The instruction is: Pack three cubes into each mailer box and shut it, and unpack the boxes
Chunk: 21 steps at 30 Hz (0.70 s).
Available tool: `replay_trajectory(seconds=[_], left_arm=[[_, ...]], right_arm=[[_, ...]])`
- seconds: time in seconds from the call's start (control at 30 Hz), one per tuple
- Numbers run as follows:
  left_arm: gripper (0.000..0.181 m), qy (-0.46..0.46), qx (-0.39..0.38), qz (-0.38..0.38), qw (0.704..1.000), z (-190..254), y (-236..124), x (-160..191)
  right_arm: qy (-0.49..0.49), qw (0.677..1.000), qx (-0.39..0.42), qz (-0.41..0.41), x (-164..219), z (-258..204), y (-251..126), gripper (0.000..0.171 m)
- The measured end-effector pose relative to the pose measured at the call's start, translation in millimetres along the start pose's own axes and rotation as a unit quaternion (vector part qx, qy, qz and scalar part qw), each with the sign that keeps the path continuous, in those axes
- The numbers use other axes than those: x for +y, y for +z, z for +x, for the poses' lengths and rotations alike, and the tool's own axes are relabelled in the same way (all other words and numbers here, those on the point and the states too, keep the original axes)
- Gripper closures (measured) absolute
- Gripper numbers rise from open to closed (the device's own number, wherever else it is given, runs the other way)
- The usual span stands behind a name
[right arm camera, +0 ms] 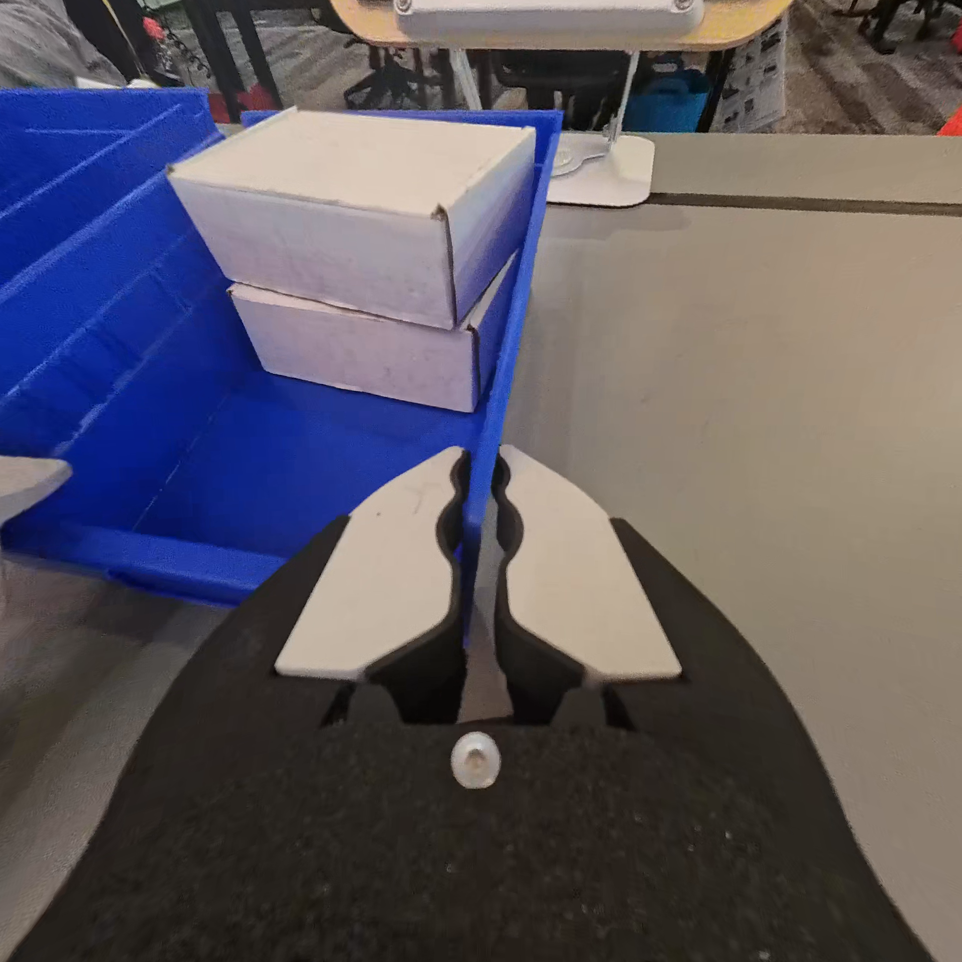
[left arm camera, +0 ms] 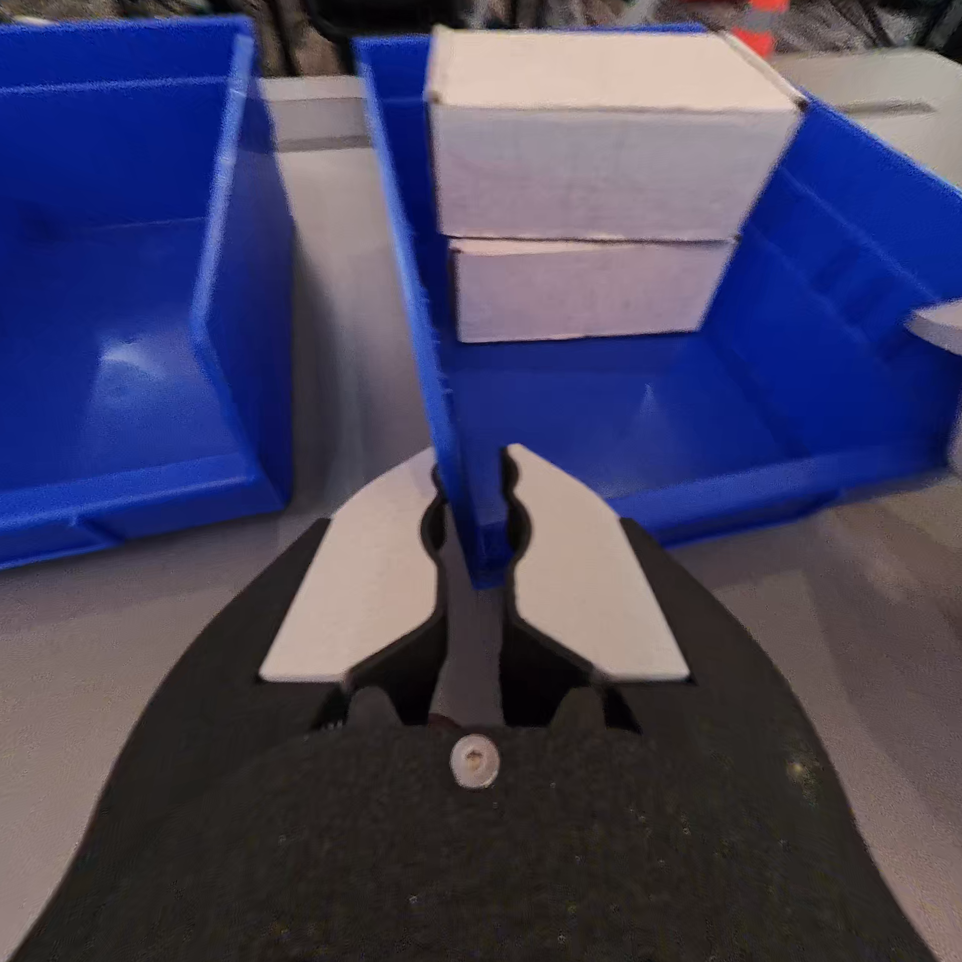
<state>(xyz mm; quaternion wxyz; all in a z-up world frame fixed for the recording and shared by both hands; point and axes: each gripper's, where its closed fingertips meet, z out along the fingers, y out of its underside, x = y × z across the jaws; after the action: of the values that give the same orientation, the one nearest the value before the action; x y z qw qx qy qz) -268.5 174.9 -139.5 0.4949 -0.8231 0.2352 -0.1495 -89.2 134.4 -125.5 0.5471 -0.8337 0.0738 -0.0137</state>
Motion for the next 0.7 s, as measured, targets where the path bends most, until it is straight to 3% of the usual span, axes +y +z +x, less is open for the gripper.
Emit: replay_trajectory(seconds=[0.1,0.17,0.23,0.37,0.5,0.63,0.7], left_arm=[[0.139,-0.036,0.074,0.015,0.997,13.7,-17.1,-11.3],[0.12,-0.099,0.146,0.042,0.983,21.0,-31.8,-27.5],[0.112,-0.128,0.19,0.091,0.969,8.4,-49.5,-50.3],[0.114,-0.149,0.076,0.217,0.962,-107.6,-90.9,-77.5],[0.111,-0.147,-0.072,0.201,0.966,-222.4,-105.8,-50.0],[0.111,-0.118,-0.145,0.135,0.973,-263.6,-93.9,-22.3],[0.113,-0.115,-0.139,0.122,0.976,-268.4,-82.1,-19.2]], right_arm=[[-0.034,0.997,-0.061,0.015,-0.5,-2.0,-0.5,0.151],[-0.058,0.994,-0.091,0.014,4.0,-0.2,-5.5,0.123],[-0.05,0.991,-0.121,0.006,9.6,1.6,-12.3,0.12],[0.001,0.987,-0.16,0.022,-2.5,-1.1,-15.9,0.122],[-0.029,0.987,-0.157,0.01,2.8,-6.5,-9.6,0.124],[-0.039,0.984,-0.171,0.008,5.0,-17.5,-11.3,0.128],[-0.064,0.984,-0.166,0.007,6.4,-19.0,-11.6,0.127]])
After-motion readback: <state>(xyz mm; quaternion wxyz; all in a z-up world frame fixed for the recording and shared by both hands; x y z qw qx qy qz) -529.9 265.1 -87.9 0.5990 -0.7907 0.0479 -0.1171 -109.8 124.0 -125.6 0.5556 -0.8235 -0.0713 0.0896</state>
